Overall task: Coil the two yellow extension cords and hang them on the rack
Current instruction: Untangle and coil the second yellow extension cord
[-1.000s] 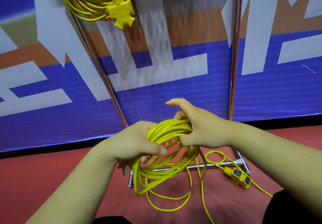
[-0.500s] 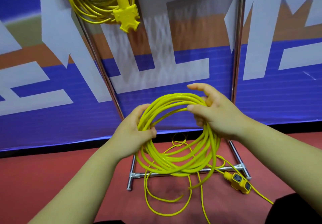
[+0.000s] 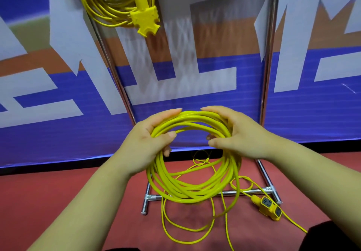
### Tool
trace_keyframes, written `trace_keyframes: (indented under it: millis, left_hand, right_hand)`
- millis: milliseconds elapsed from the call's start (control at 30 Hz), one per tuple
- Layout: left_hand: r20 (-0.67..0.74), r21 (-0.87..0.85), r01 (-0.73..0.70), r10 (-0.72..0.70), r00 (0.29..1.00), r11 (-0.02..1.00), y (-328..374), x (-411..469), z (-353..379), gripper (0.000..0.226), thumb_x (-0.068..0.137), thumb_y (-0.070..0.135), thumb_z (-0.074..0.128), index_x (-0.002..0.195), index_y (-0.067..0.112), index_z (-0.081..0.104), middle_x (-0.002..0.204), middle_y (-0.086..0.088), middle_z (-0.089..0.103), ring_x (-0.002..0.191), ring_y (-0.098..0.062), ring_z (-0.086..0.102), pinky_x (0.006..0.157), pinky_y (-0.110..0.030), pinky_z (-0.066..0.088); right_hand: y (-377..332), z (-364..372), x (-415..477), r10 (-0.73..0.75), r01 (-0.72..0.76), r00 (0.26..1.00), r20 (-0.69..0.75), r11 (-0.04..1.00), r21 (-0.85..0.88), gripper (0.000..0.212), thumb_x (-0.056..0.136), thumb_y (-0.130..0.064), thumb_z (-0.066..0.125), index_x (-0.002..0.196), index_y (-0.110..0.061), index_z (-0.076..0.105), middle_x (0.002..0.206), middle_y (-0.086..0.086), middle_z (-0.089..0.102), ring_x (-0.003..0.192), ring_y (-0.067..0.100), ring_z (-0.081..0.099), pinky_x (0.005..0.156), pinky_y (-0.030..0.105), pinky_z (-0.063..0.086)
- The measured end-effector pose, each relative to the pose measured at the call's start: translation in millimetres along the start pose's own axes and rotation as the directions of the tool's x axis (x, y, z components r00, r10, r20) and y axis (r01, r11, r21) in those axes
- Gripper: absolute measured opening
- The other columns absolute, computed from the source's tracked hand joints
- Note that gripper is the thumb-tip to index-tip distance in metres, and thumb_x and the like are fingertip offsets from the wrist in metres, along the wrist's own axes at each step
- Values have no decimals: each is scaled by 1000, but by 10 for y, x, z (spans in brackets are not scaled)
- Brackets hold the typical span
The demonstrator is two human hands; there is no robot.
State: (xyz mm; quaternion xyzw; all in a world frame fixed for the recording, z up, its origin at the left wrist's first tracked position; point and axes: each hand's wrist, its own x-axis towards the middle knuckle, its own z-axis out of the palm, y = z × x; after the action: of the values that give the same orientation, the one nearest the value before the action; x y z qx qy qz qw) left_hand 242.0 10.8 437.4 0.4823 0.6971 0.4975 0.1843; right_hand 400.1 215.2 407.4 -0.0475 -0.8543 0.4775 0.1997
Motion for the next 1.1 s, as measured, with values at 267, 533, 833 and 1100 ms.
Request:
trace_keyframes:
  millis: [267,533,833,1100]
  left_hand:
    - [-71,255,11,7,997,967,7,-6,-90,84,87,5,70,139,63,39,79,-18,65,72,-36,64,71,-46,57]
    - [-30,539,-17,40,999,842,74,-17,27,104,78,20,80,146,63,15,81,9,65,67,-9,66,65,-31,55]
    - [-133,493,-31,110,985,869,16,54,61,83,81,16,60,146,54,25,70,-3,63,66,-24,63,66,-50,53]
    - [122,-1,5,-5,993,1000,-44,11,34,94,83,1,78,149,49,32,91,-9,71,74,-16,65,71,-33,54]
  right_hand:
    - [-67,67,28,96,-24,983,-154,912,411,60,91,-3,66,139,-36,53,69,12,57,49,19,40,50,33,42]
    - [-138,153,52,103,-99,995,13,906,411,33,94,-4,63,120,-24,62,68,7,51,48,18,39,46,28,39]
    - [-212,127,91,72,-71,997,11,935,347,38,91,-4,67,122,-23,55,68,14,53,46,21,44,49,32,42]
    - [-140,131,80,85,-73,996,-30,957,282,40,89,-6,71,120,-23,54,57,1,55,46,22,46,49,33,42]
